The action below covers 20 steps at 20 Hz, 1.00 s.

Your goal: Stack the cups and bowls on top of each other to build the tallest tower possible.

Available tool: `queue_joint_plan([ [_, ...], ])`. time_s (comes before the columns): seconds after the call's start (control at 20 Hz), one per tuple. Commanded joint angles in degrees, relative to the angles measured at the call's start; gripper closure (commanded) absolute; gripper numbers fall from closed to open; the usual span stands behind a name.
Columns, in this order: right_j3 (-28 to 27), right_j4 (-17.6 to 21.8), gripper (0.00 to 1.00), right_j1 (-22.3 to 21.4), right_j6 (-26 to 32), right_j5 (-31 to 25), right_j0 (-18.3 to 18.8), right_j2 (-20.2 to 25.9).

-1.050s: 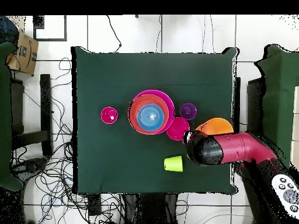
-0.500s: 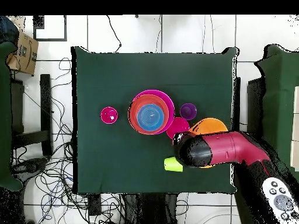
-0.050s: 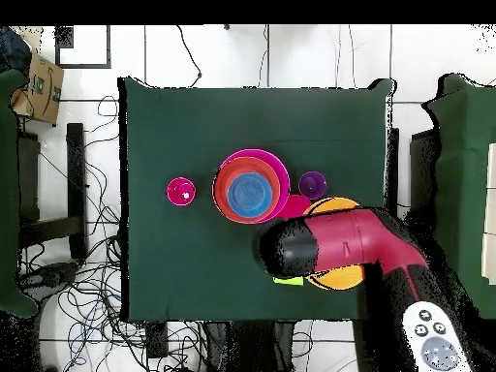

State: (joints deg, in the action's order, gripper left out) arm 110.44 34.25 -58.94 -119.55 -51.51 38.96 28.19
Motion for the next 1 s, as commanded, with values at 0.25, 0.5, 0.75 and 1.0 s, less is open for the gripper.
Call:
queue_joint_plan([
  [0.25, -5.8, -5.7, 1.00, -2.9, -5.0, -12.6, -6.9, -2.1],
  [0.5, -9.4, -7.0, 1.00, 0.1, -8.8, -13.3, -10.4, -2.7],
  [0.75, -12.7, -8.3, 1.00, 0.9, -10.7, -14.9, -13.3, -3.9],
  [1.0, -15.6, -8.5, 1.00, 3.0, -11.8, -14.9, -15.4, -5.4],
])
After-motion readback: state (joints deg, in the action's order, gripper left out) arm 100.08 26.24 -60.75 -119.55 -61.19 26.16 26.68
